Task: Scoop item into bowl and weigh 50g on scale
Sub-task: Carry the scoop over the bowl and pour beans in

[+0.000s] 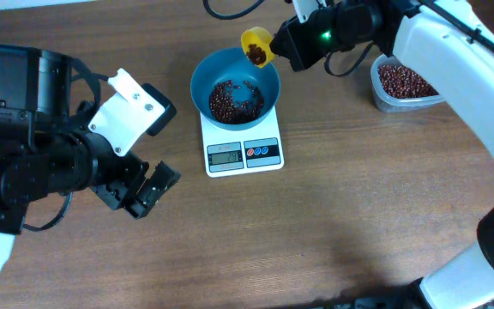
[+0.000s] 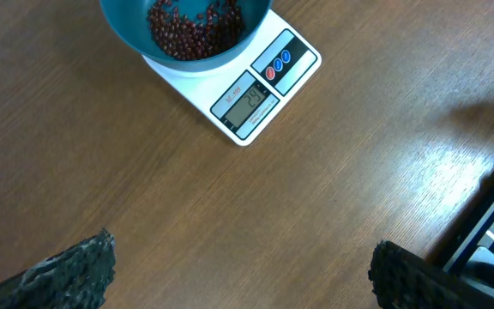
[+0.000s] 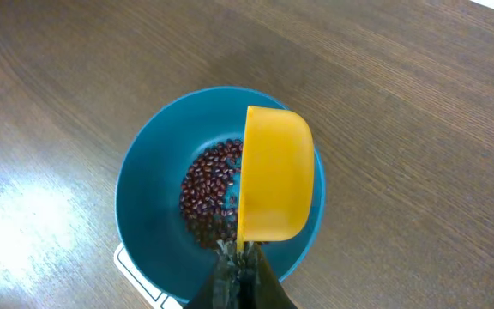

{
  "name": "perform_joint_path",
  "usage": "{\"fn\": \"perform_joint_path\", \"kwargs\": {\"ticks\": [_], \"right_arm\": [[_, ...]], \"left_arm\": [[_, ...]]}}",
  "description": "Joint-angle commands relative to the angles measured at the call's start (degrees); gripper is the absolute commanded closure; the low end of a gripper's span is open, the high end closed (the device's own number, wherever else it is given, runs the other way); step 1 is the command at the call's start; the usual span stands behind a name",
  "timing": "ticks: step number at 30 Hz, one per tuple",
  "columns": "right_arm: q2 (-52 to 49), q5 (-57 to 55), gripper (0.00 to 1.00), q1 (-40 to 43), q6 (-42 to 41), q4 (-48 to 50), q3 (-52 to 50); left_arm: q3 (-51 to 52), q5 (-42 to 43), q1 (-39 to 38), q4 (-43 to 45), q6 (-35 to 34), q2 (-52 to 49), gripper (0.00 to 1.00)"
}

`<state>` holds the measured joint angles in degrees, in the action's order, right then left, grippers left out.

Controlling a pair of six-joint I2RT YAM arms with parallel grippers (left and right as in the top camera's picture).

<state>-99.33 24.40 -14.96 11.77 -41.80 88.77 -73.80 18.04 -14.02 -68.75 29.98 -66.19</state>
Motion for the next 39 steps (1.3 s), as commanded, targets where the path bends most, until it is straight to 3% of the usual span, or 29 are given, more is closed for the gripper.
{"fn": "perform_joint_path", "kwargs": {"ticks": [1, 3, 17, 25, 39], "right_arm": [[2.8, -4.7, 0.96, -2.8, 0.0, -0.4, 2.1], [2.3, -8.6, 0.96, -3.8, 0.0, -1.2, 2.1], [3.0, -8.7, 0.96, -6.8, -0.1, -3.3, 3.3], [1.4, -17.0, 0.96, -8.1, -0.1, -5.6, 3.9], [2.3, -16.4, 0.96, -9.9, -0.1, -5.9, 5.6]], "left_arm": [[0.2, 0.6, -0.1, 0.1, -0.1, 0.3, 0.01], [0.2, 0.6, -0.1, 0.1, -0.1, 0.3, 0.01], [0.2, 0.6, -0.1, 0.1, -0.1, 0.3, 0.01], [0.2, 0.6, -0.1, 0.1, -0.1, 0.3, 0.01], [0.2, 0.6, -0.1, 0.1, -0.1, 0.3, 0.01]]}}
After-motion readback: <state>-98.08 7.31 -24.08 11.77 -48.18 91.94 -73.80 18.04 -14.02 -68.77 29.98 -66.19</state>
